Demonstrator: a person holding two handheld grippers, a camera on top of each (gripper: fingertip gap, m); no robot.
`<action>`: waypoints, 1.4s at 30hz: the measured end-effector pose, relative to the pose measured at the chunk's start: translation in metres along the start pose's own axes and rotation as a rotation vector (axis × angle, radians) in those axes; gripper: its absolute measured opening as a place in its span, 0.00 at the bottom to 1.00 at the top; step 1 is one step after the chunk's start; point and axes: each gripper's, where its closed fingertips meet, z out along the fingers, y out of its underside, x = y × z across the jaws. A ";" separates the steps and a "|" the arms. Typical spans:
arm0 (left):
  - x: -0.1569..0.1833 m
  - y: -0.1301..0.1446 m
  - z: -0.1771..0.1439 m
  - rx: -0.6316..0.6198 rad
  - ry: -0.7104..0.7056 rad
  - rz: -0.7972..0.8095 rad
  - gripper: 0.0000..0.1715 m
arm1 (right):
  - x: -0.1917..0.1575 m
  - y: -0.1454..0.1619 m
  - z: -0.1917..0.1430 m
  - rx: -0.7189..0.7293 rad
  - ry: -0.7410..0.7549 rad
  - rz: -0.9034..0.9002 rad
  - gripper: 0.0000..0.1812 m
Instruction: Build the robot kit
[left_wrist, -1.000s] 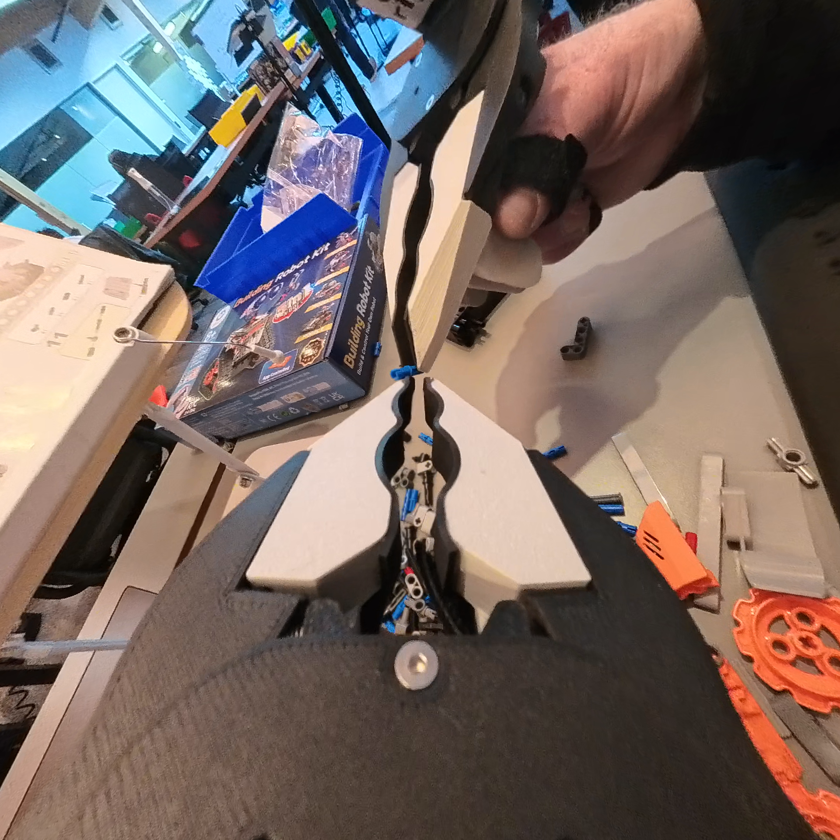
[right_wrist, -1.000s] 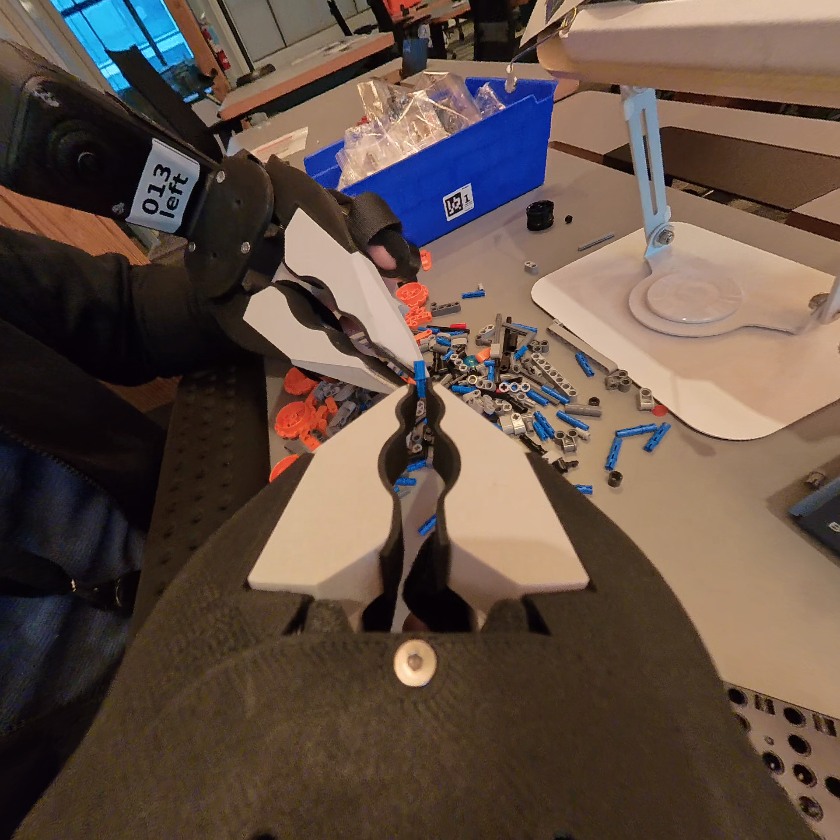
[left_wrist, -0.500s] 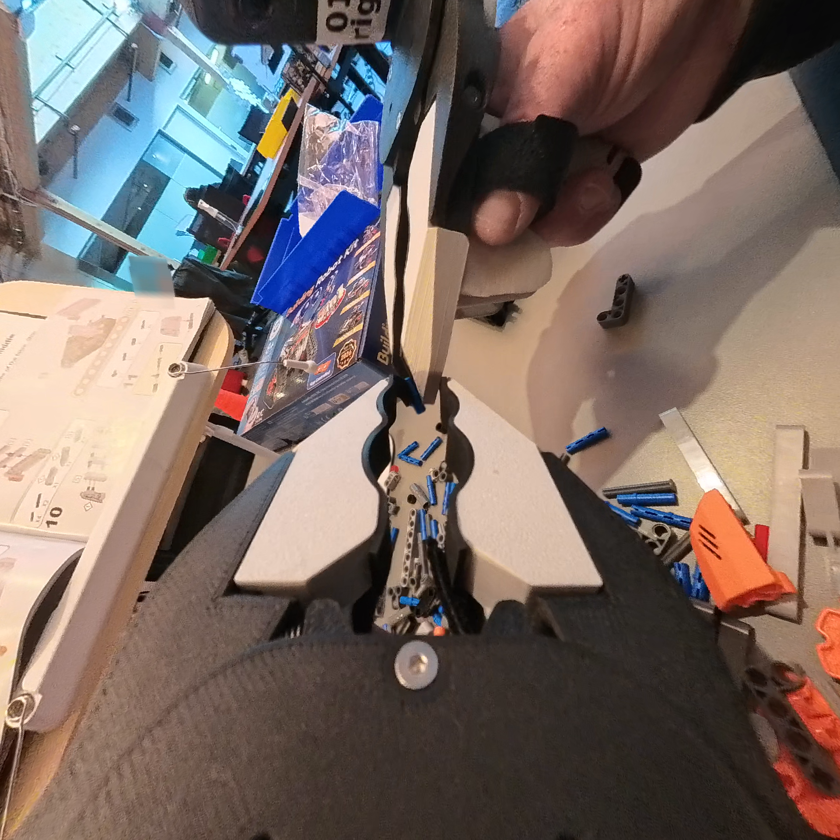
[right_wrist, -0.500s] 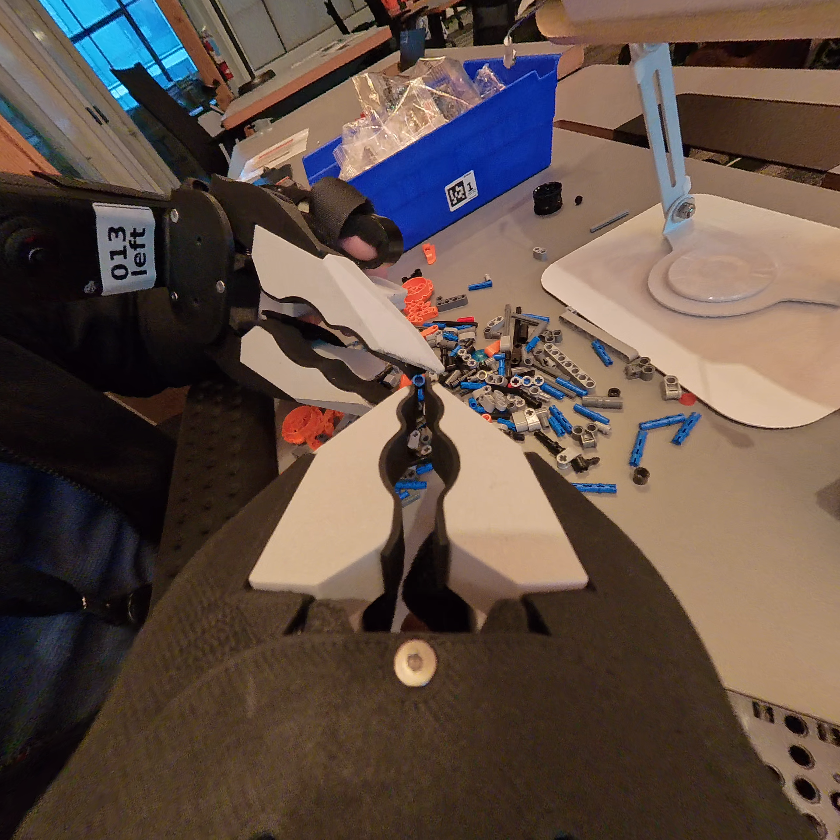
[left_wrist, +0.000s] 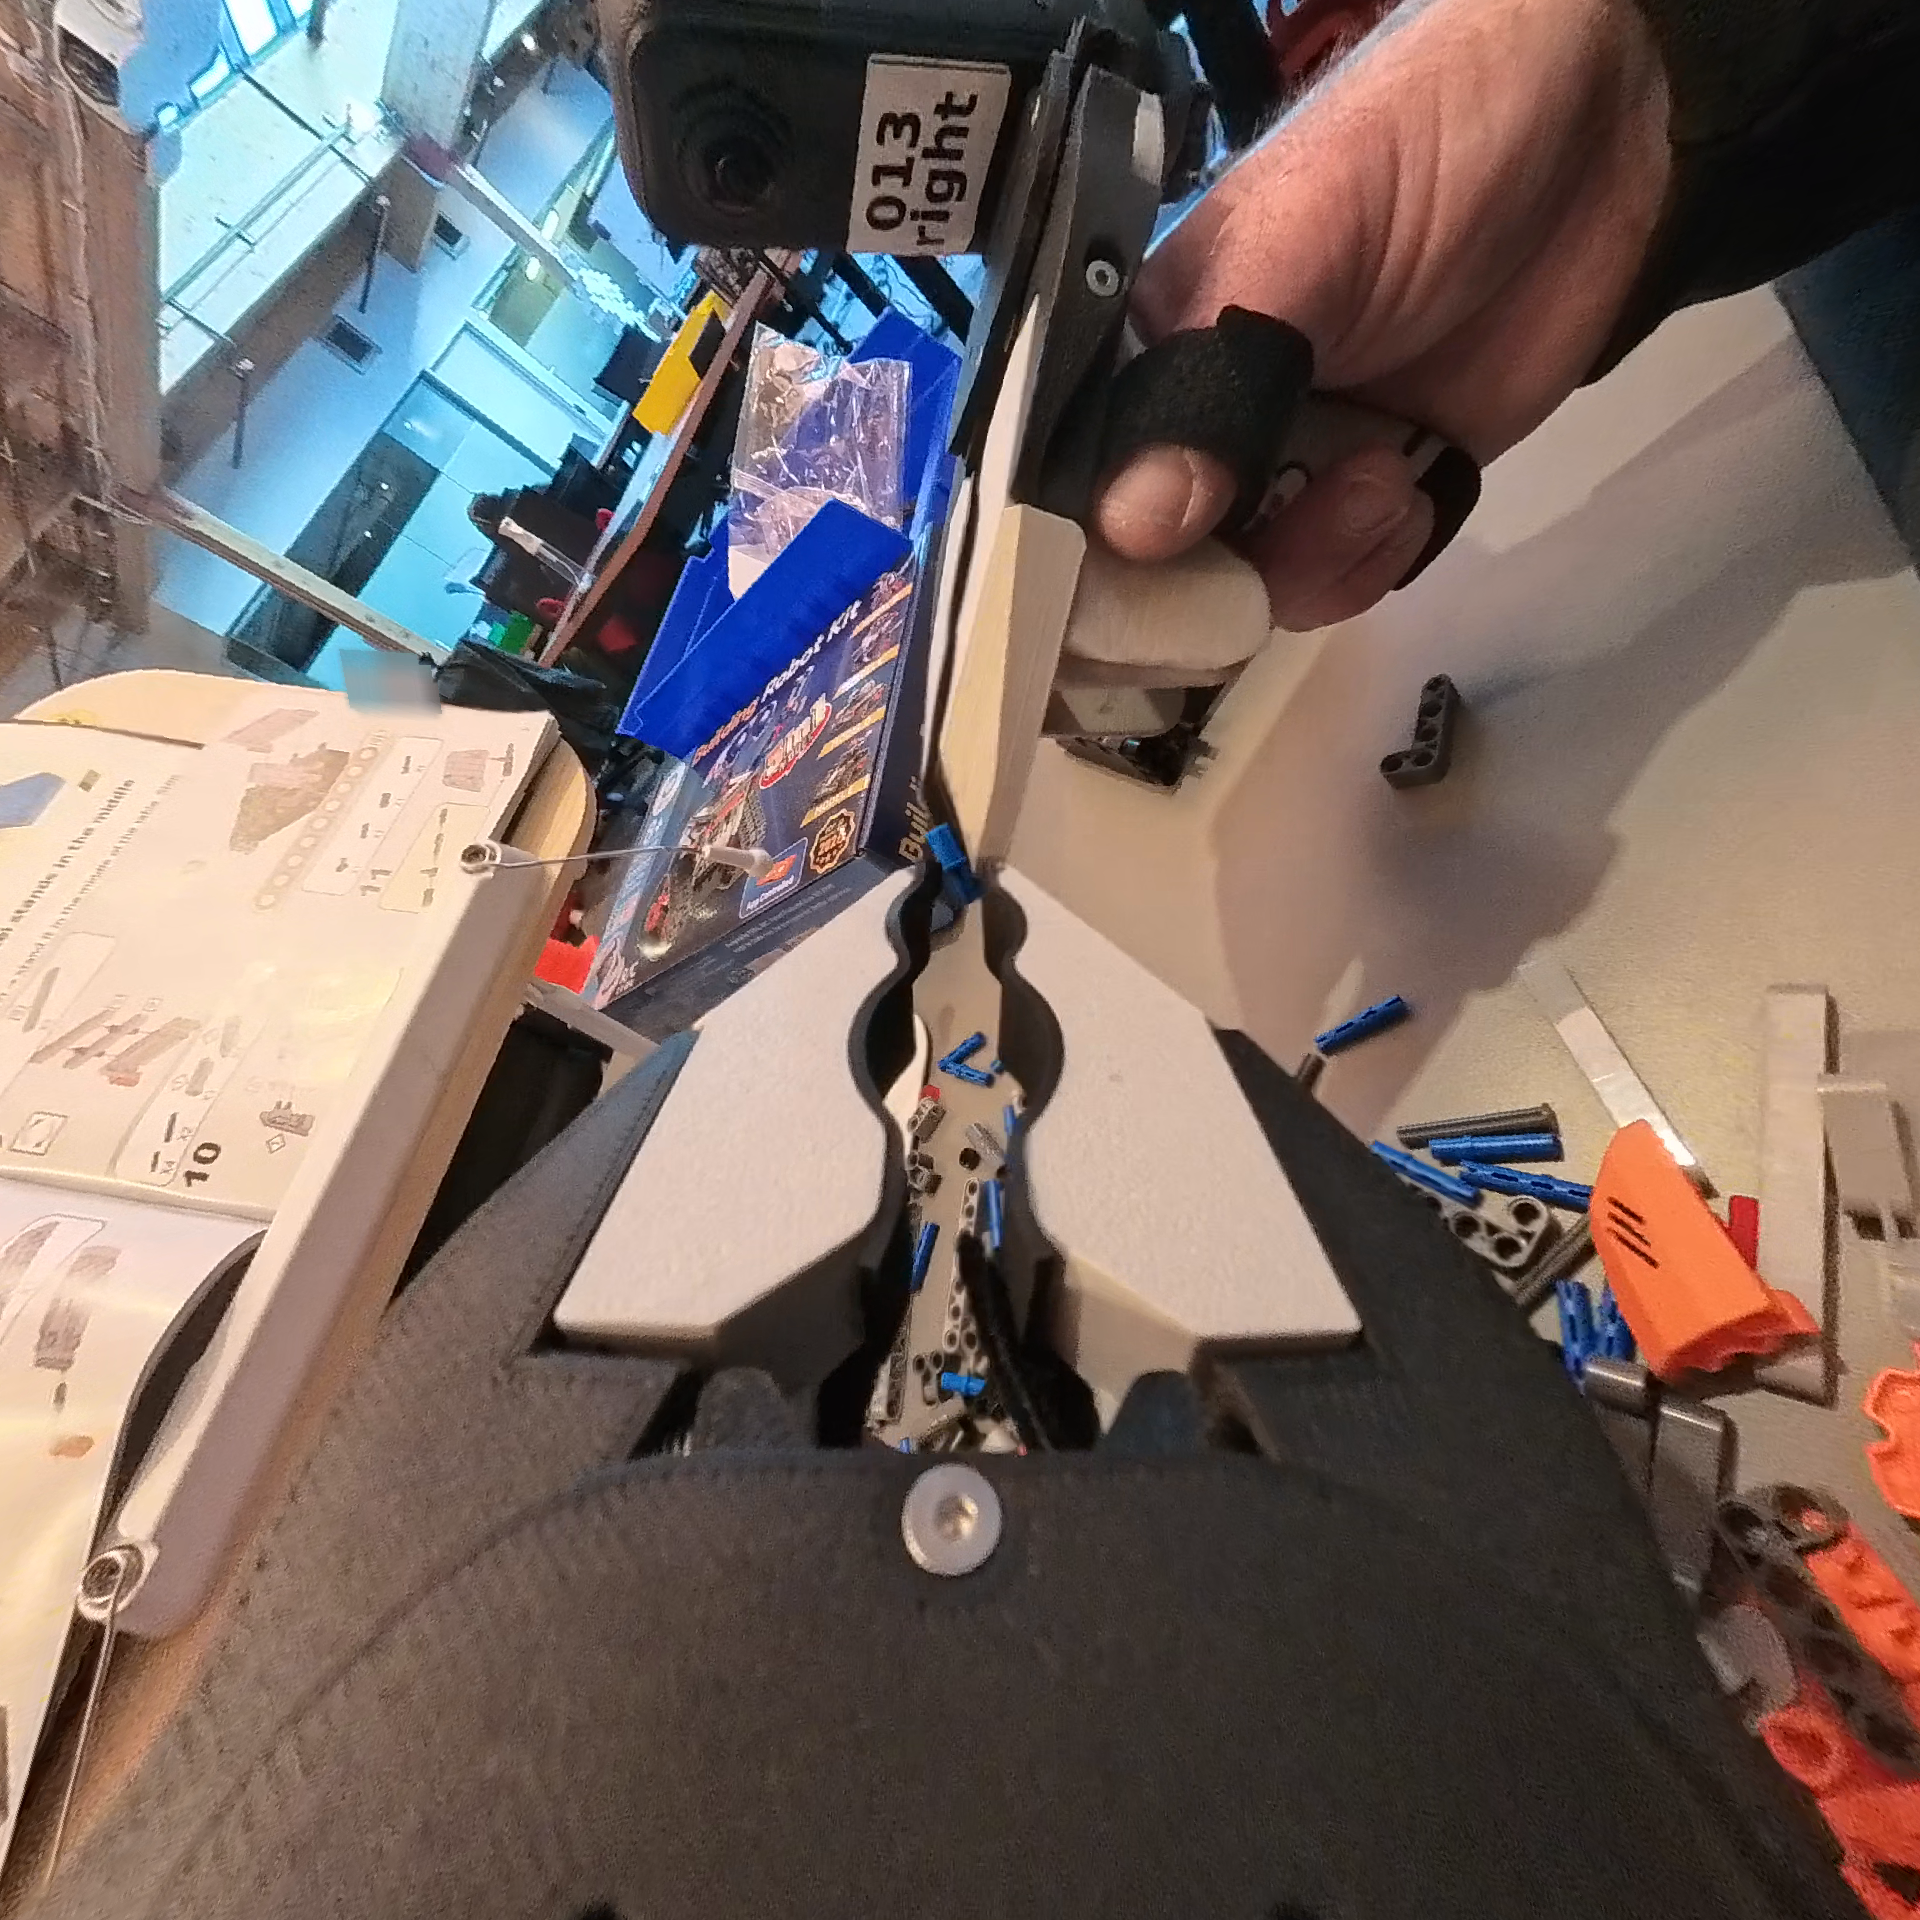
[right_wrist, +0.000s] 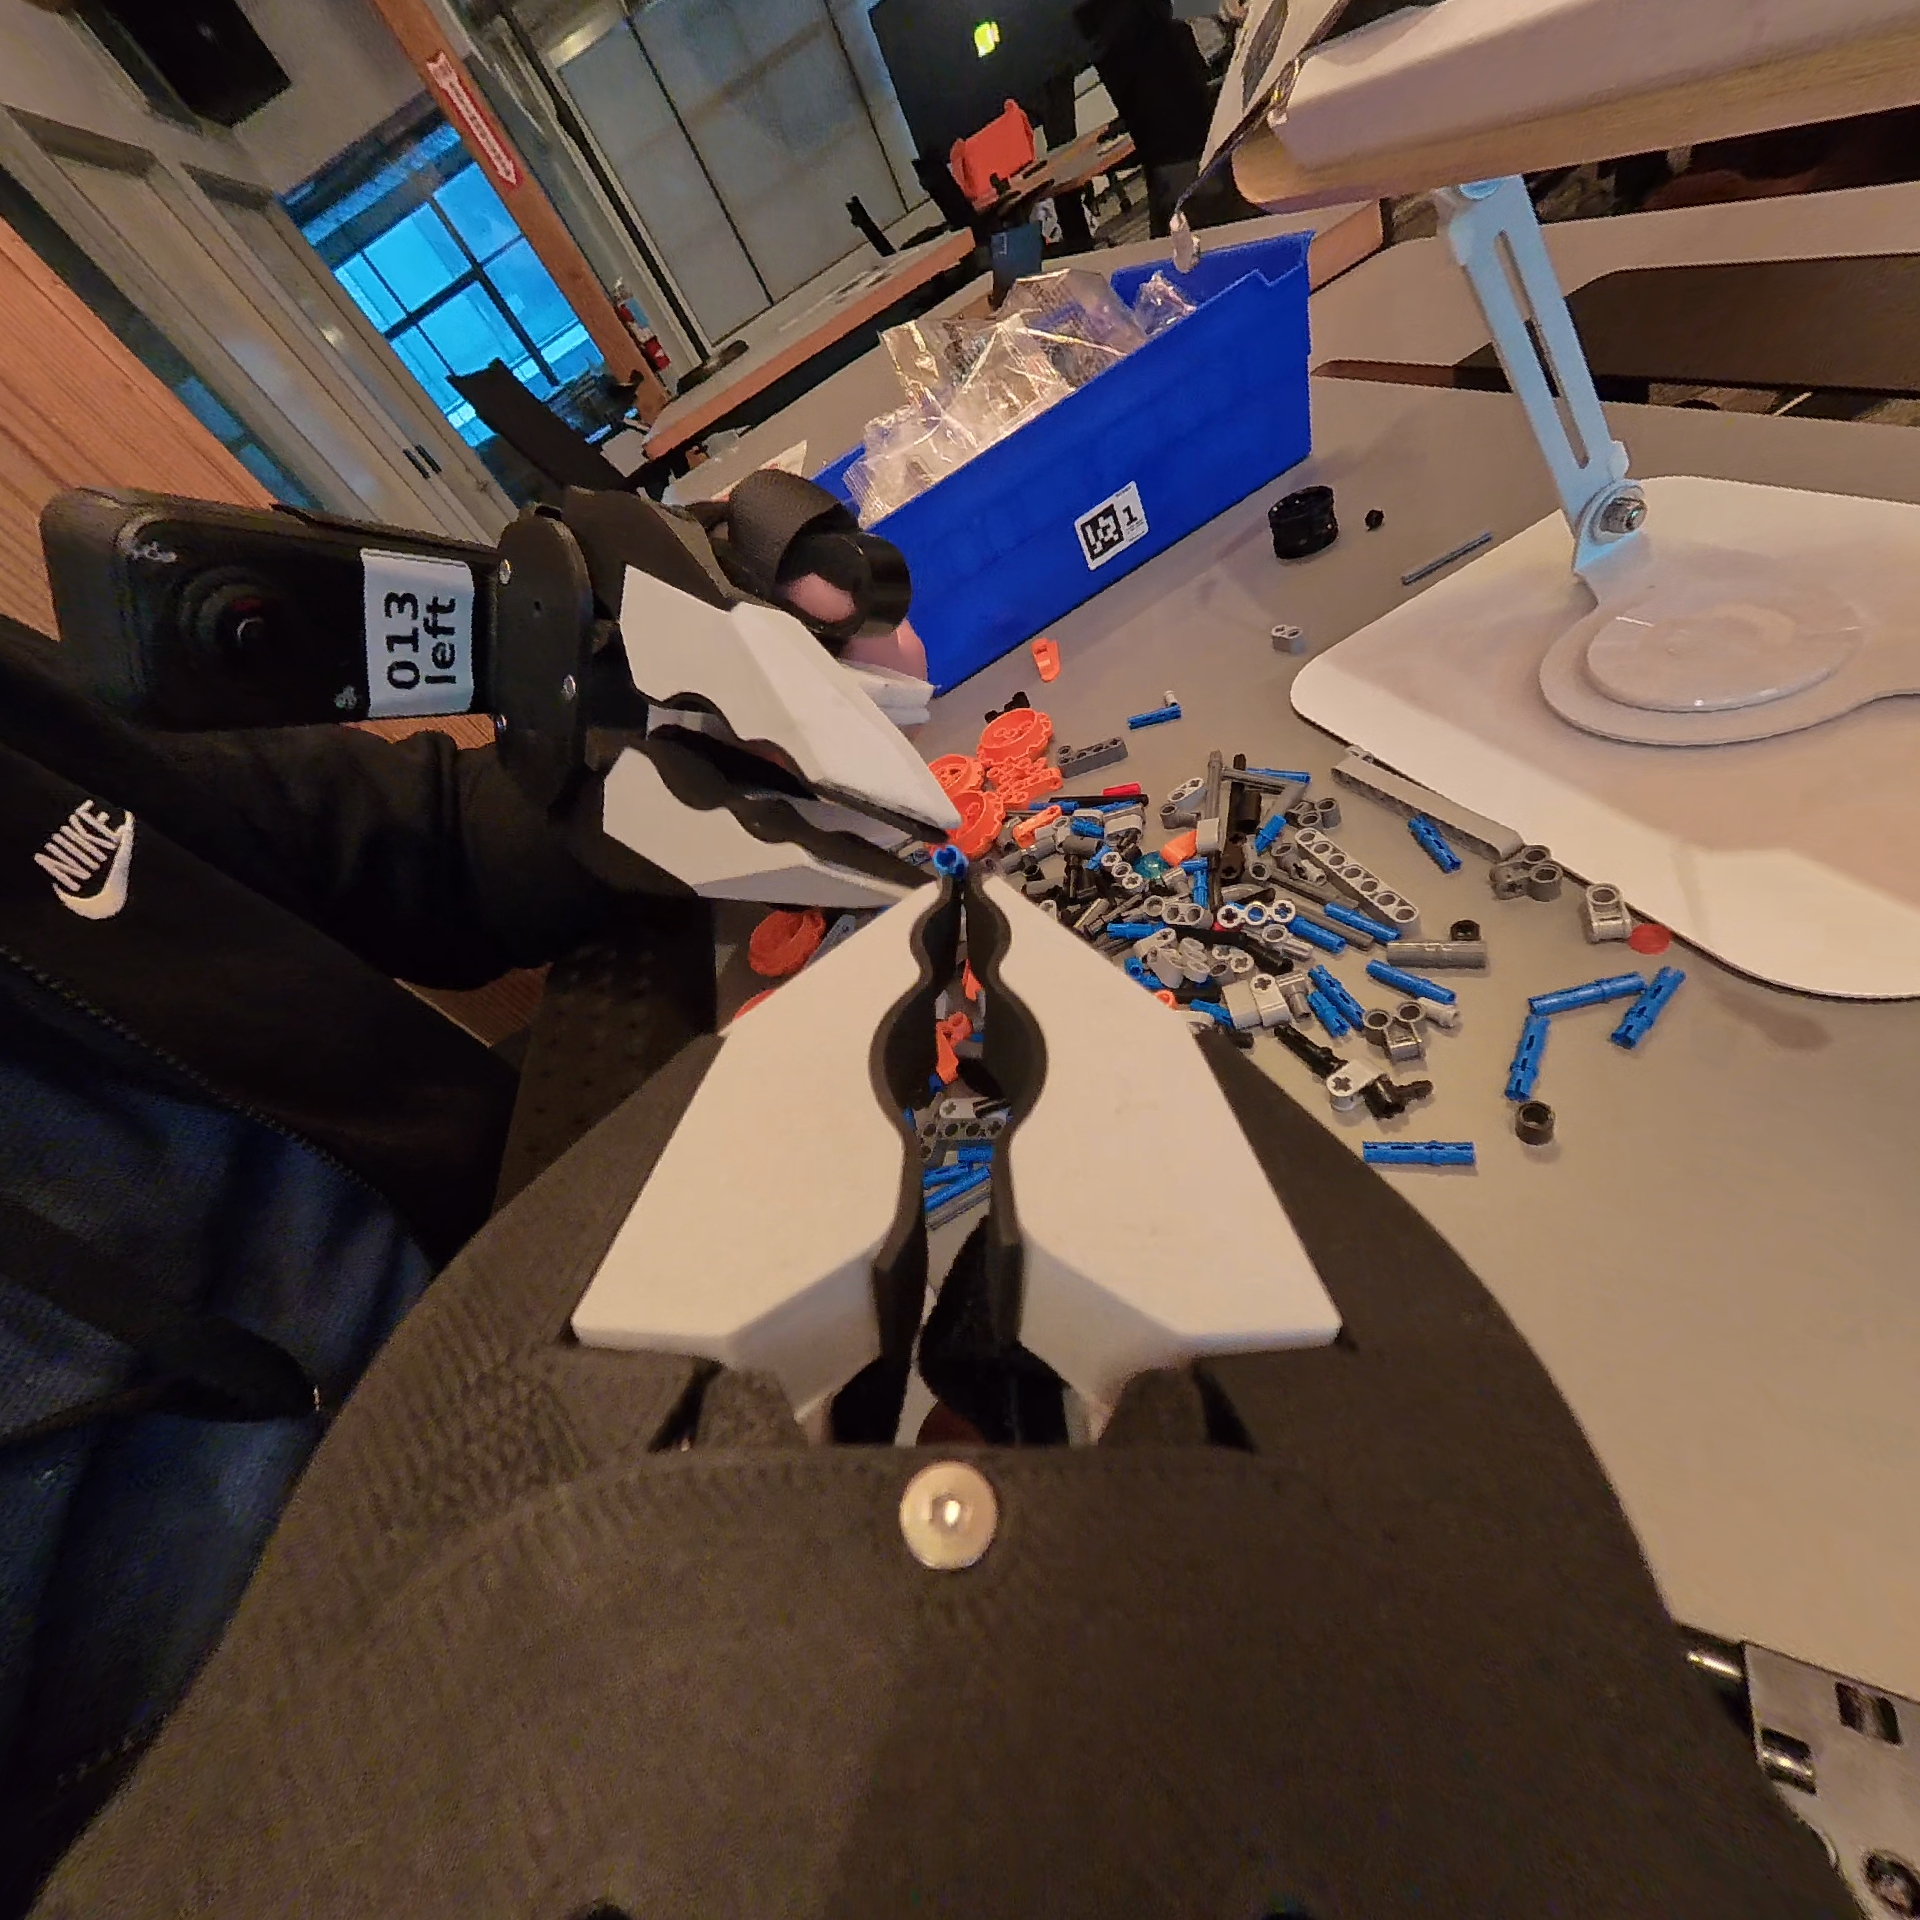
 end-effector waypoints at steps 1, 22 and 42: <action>-0.001 -0.001 -0.002 0.012 -0.004 0.000 0.03 | 0.000 0.000 0.000 -0.001 0.003 -0.003 0.00; 0.016 0.042 -0.007 -0.142 0.179 -0.079 0.00 | 0.013 0.078 -0.032 -0.440 0.278 -0.217 0.07; 0.031 0.068 -0.011 -0.248 0.286 -0.138 0.01 | 0.037 0.093 0.001 -0.629 0.262 -0.345 0.08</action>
